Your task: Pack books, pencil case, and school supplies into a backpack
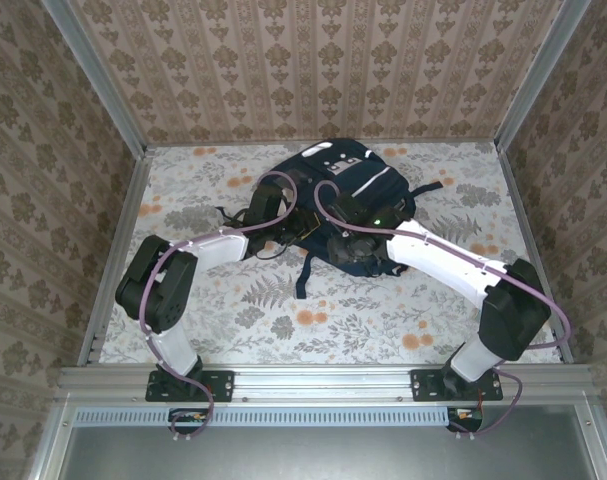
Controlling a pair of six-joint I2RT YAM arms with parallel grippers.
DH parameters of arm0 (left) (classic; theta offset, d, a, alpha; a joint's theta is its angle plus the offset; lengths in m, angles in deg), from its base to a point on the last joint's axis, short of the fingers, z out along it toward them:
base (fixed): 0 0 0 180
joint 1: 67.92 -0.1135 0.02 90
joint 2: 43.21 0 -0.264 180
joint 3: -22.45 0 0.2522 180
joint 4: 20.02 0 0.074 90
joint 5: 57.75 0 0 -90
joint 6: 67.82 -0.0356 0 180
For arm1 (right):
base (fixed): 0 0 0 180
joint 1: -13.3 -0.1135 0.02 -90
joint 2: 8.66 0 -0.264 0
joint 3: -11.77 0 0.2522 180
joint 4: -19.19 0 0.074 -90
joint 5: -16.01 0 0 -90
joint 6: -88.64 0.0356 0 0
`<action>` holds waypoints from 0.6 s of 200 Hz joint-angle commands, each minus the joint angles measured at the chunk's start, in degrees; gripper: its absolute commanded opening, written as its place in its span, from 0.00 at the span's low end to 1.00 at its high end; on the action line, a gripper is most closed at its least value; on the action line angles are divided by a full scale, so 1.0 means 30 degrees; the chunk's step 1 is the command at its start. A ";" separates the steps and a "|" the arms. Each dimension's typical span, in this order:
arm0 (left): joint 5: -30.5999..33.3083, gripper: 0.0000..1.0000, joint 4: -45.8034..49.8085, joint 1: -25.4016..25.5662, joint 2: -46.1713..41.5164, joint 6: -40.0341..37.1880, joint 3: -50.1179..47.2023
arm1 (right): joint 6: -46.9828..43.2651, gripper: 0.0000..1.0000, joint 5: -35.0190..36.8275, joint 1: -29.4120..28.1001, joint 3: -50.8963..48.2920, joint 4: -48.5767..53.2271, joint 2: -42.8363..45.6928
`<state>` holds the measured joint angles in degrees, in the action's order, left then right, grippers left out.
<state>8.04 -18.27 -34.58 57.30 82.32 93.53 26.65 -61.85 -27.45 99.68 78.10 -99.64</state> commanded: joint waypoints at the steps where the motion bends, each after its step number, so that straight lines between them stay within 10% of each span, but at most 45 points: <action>1: 0.0917 0.27 0.0279 -0.0128 0.0279 -0.0623 0.0479 | -0.0903 0.64 0.1124 0.0187 0.0060 -0.0589 -0.0544; 69: 0.0920 0.28 0.0572 -0.0135 0.0101 -0.0643 0.0536 | -0.3441 0.59 -0.0439 0.0982 0.0088 -0.2013 -0.1938; 120: 0.1066 0.28 0.0891 -0.0187 -0.0128 -0.0766 0.0472 | -0.3849 0.35 -0.0726 0.1021 0.0230 -0.1197 -0.2017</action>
<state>8.68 -17.57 -34.62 57.30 81.71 93.62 16.64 -62.64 -24.43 99.66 73.33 -105.61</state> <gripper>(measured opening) 0.276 0.383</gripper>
